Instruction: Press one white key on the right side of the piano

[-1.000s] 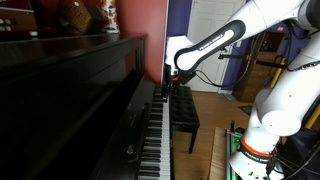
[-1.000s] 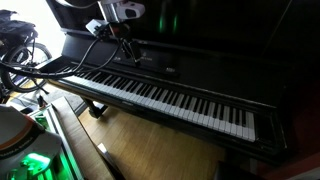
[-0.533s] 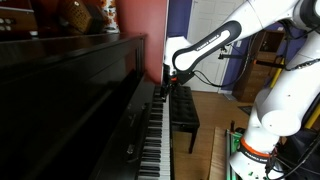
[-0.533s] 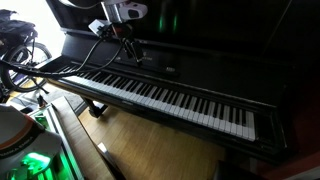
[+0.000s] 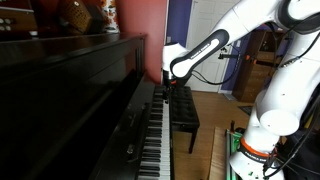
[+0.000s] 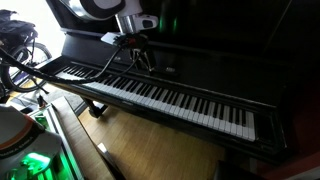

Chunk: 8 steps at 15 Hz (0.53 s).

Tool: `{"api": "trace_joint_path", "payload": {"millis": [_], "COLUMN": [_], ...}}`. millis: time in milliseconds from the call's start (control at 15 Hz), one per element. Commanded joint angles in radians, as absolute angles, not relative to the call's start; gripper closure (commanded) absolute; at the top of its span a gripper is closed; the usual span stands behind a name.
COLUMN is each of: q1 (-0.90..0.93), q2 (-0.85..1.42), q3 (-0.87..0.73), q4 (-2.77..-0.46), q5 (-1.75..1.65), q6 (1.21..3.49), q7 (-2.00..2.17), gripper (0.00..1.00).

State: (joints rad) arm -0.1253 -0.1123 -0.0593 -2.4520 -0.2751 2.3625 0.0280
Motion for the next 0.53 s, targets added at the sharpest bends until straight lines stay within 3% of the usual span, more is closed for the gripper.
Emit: {"api": "trace_joint_path", "payload": {"millis": [0, 467], "q1": [-0.139, -0.189], "q2": [0.027, 0.251], "q3": [-0.103, -0.159], "q4": [-2.384, -2.278], "q5": [-0.322, -0.303], "q6": [2.425, 2.506], "q7": [-0.136, -0.399], "gripper": [0.0, 0.0]}}
